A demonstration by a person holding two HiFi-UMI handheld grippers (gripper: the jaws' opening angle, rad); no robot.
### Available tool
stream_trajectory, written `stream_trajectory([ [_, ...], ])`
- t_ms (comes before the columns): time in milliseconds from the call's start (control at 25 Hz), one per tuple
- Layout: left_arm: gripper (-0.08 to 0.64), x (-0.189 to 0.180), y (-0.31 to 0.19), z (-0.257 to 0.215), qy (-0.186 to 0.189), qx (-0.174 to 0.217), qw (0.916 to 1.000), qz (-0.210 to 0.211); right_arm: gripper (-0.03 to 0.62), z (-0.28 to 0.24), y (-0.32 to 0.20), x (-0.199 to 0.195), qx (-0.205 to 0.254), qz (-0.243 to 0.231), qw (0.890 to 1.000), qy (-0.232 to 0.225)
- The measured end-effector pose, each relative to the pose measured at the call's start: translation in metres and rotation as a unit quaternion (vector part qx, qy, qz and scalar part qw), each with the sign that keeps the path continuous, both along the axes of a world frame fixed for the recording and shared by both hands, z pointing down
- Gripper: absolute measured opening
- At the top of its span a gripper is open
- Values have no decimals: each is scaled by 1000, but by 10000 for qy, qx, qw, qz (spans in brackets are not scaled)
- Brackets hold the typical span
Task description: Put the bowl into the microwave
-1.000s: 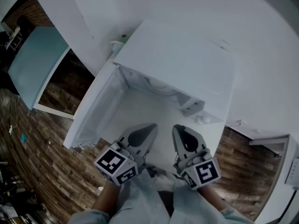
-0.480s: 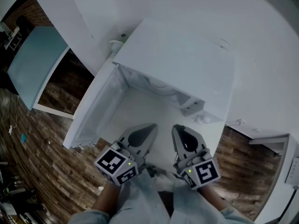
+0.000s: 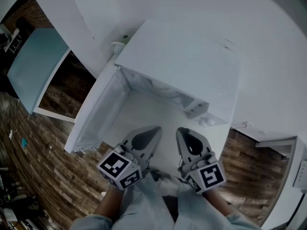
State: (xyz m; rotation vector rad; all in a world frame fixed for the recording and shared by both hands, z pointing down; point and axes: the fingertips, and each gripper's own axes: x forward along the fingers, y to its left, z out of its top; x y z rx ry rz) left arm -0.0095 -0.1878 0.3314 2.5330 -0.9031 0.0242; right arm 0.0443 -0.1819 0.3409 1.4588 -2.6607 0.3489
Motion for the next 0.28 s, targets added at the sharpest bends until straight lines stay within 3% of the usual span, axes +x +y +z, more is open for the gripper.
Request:
stream_trajectory([
  [280, -1, 2, 1, 2, 29, -39, 10000, 37, 2, 2, 1, 1, -19, 40, 10000, 25],
])
